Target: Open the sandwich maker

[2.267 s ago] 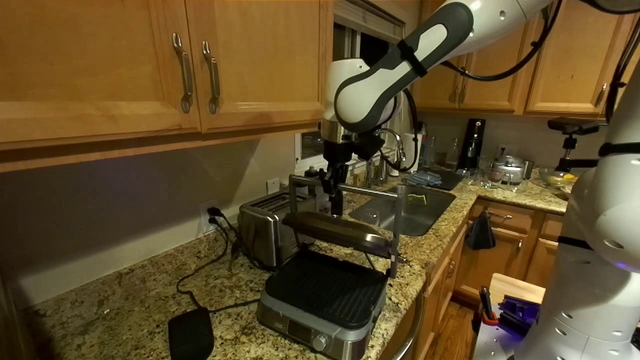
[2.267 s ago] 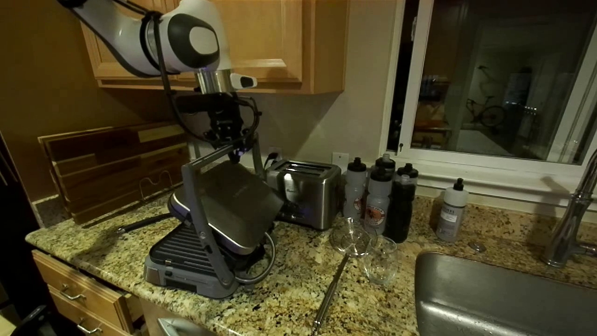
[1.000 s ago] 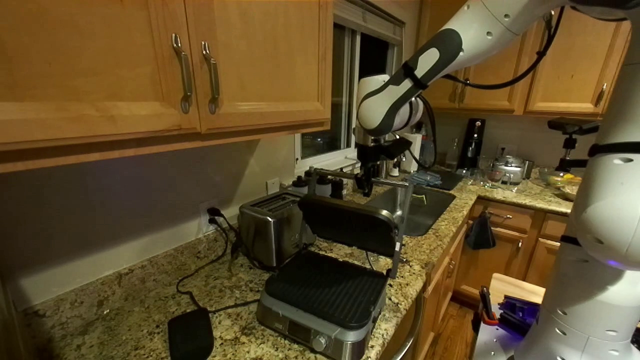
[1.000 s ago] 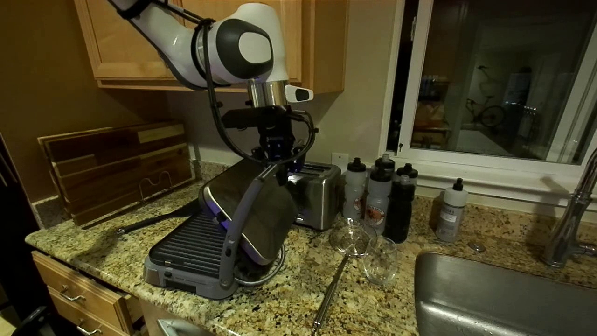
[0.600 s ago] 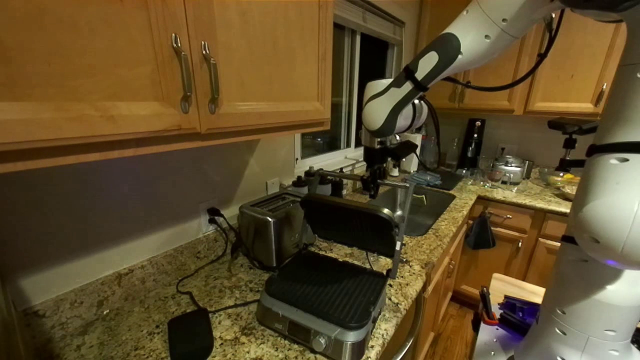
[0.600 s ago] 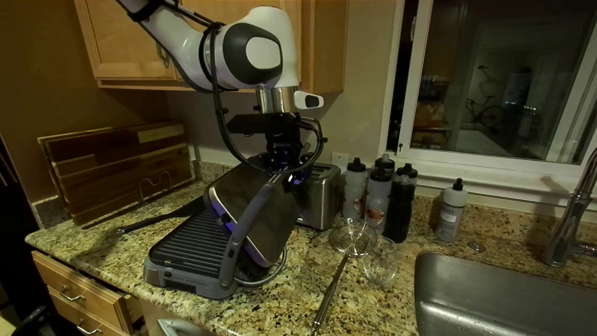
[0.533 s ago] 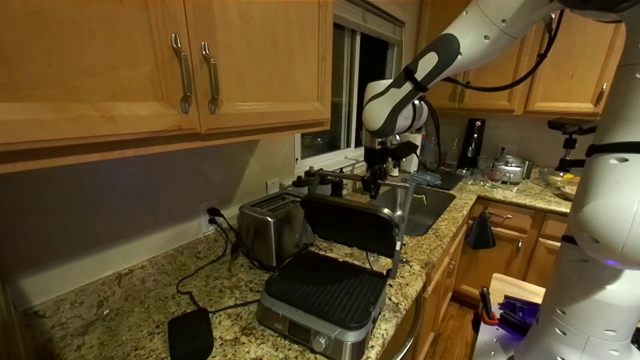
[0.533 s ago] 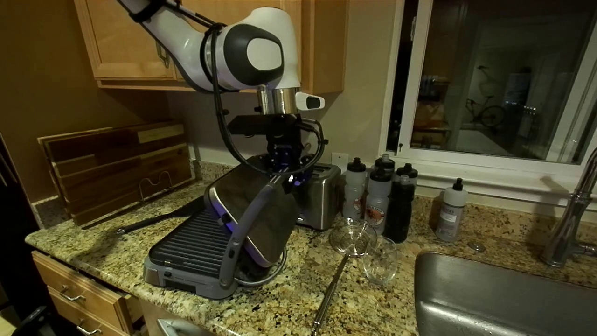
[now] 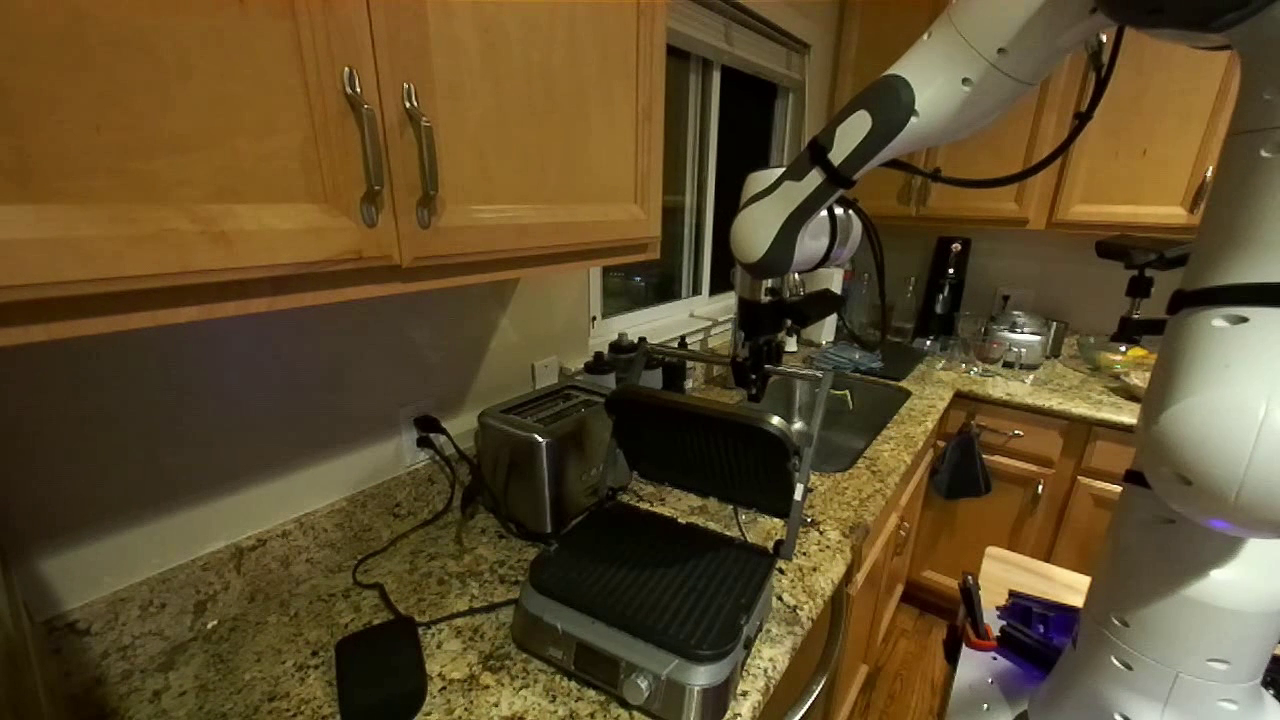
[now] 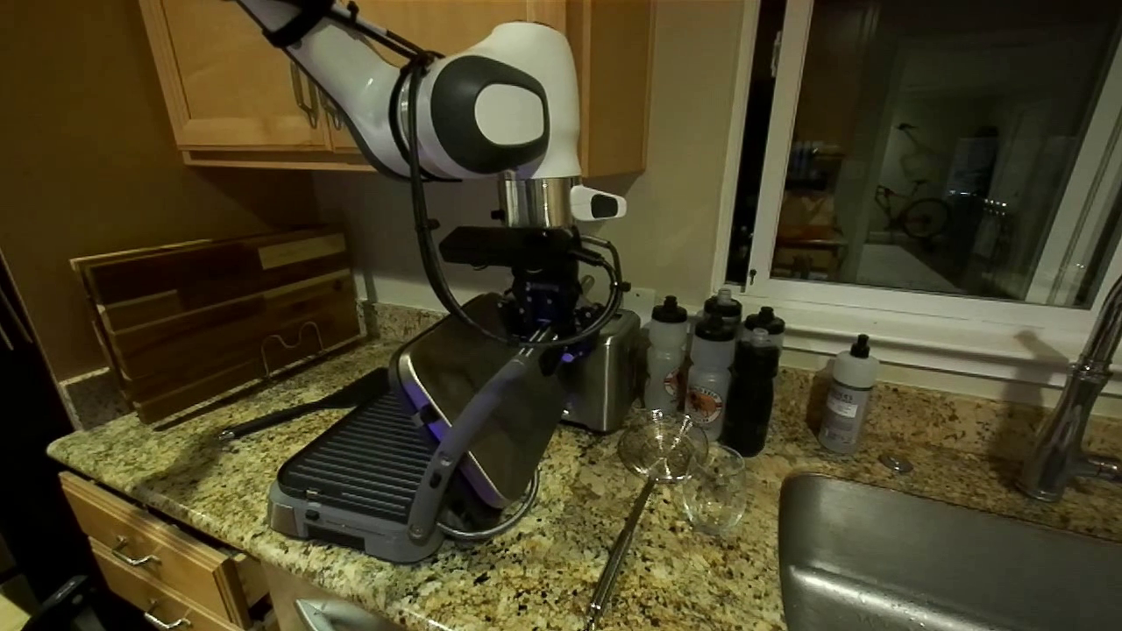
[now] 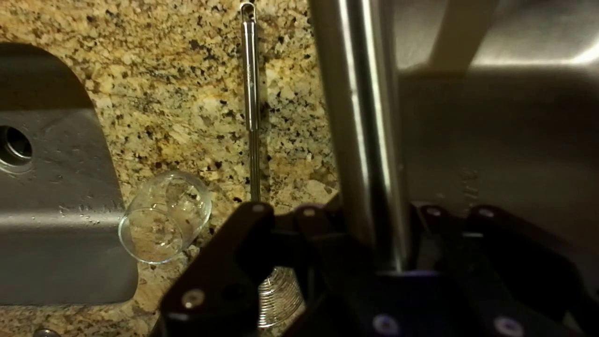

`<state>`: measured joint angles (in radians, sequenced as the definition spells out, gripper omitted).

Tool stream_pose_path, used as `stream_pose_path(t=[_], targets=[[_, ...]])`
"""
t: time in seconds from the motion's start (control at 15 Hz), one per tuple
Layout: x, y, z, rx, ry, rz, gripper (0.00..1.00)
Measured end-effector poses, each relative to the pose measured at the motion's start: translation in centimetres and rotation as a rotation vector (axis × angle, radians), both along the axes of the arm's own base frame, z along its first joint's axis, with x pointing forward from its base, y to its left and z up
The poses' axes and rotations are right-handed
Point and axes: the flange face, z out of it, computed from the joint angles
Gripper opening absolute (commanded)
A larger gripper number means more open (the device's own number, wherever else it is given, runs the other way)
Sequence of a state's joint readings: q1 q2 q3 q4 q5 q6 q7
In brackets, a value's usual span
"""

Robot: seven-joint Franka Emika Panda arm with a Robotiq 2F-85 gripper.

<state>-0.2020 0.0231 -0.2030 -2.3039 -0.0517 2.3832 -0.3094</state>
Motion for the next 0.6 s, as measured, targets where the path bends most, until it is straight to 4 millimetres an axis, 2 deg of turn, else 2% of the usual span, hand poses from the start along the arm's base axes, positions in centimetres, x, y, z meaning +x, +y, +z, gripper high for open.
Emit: stream_pose_path(t=[0.6], targets=[[-1.0, -1.5, -1.2, 0.012, 0.021, -0.032, 0.04]])
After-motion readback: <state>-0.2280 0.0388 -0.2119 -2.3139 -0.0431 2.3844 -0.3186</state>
